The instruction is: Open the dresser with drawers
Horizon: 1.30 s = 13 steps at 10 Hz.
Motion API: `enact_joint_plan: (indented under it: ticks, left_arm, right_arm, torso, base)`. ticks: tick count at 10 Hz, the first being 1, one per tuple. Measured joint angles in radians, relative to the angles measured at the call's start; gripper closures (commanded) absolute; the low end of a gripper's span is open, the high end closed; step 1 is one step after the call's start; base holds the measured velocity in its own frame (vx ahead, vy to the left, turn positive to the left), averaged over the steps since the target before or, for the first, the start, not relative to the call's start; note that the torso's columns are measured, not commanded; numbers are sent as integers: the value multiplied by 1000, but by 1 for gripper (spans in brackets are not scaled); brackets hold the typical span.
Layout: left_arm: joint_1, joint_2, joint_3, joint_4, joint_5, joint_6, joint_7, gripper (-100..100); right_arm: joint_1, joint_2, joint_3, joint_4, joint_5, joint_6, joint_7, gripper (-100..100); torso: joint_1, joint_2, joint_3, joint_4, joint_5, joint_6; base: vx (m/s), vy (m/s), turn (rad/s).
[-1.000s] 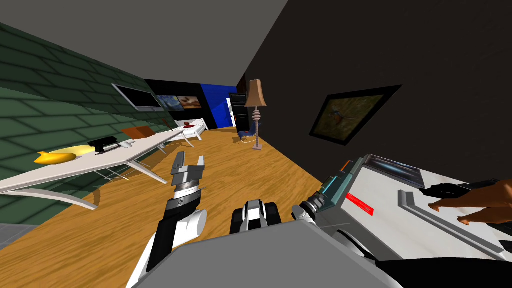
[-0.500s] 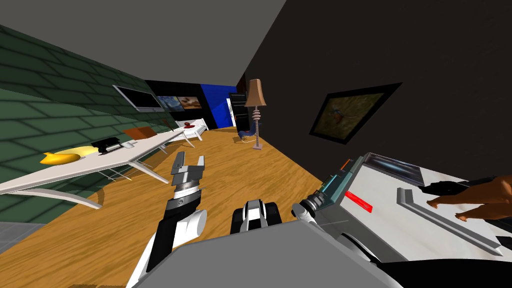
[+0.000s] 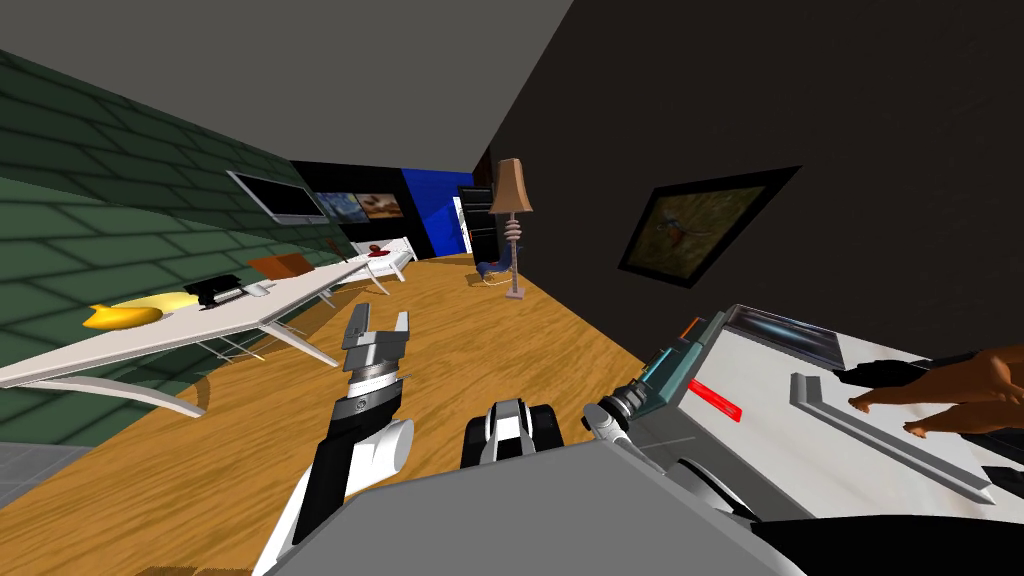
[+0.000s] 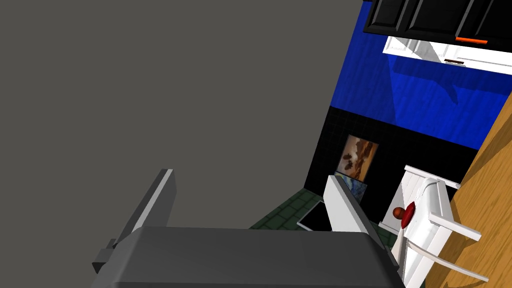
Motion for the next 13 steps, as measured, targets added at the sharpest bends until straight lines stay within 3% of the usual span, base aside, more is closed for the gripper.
enact_joint_plan:
  ticks: [2, 4, 5, 8, 10, 12, 13]
  left_arm:
    - [0, 0, 0, 0, 0, 0, 0, 0]
    - [0, 0, 0, 0, 0, 0, 0, 0]
    - [0, 0, 0, 0, 0, 0, 0, 0]
    - [0, 0, 0, 0, 0, 0, 0, 0]
    - [0, 0, 0, 0, 0, 0, 0, 0]
    - [0, 0, 0, 0, 0, 0, 0, 0]
    - [0, 0, 0, 0, 0, 0, 0, 0]
  right_arm:
    - [25, 18, 5, -13, -4, -5, 0, -100]
    - [35, 51, 16, 9, -1, 6, -29, -100]
    - [36, 57, 18, 11, -1, 9, -34, 100]
    - [5, 32, 11, 38, 3, 6, -37, 100]
    - [15, 8, 3, -11, 0, 8, -5, 100]
    - [16, 4, 0, -18, -3, 12, 3, 100]
    - [7, 9, 0, 1, -4, 14, -3, 100]
  torso:
    - [-9, -4, 1, -6, -14, 1]
    - [-27, -11, 0, -9, -21, 0]
    - [-27, -11, 0, -10, -24, 0]
    - [-22, -9, 1, -11, -26, 0]
    - [-28, -13, 1, -14, -35, 0]
    - [-25, -17, -1, -15, -35, -1]
    - [-25, -19, -2, -16, -36, -1]
  base:
    - [70, -117, 37]
    - [40, -65, 15]
    - [-26, 42, -22]
    - [-32, 45, -14]
    - [-22, 39, -11]
    - [115, 31, 37]
    - [175, 55, 59]
